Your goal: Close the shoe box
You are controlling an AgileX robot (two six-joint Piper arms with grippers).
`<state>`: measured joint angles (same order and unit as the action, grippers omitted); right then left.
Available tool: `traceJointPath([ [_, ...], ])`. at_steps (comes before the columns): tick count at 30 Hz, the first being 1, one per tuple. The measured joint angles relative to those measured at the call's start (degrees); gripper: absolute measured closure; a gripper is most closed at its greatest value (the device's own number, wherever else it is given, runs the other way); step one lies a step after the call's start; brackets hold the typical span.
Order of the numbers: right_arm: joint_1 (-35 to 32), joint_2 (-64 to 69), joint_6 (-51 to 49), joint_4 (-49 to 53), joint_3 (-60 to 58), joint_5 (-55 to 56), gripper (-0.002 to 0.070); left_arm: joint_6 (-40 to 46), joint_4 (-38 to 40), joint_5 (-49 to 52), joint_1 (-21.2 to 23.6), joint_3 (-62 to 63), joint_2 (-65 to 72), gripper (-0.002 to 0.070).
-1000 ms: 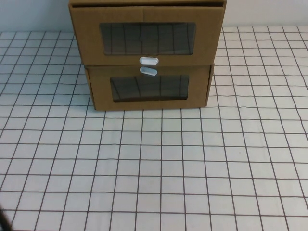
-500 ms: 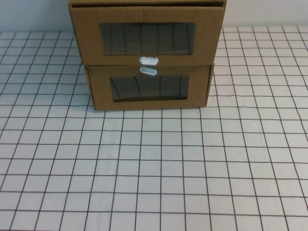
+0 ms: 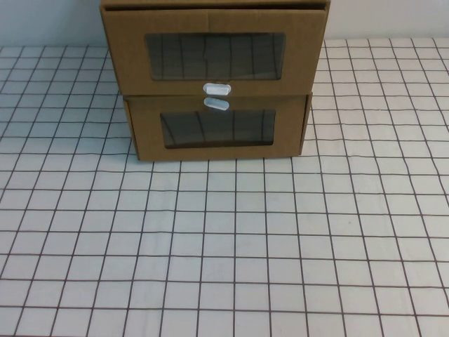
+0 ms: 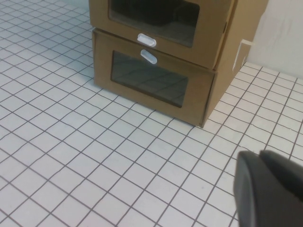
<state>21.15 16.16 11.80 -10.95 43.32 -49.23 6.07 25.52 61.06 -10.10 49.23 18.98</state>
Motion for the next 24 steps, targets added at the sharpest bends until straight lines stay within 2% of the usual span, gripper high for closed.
traceJointPath([
  [21,0.00,0.00,0.00,-0.13,0.00,0.00,0.0689,0.10,-0.26,-0.29,0.00,-0.87,0.00,0.0680],
  [24,0.00,0.00,0.00,-0.13,0.00,0.00,0.0689,0.19,-2.87,-4.94,0.00,-3.81,-1.06,0.0680],
])
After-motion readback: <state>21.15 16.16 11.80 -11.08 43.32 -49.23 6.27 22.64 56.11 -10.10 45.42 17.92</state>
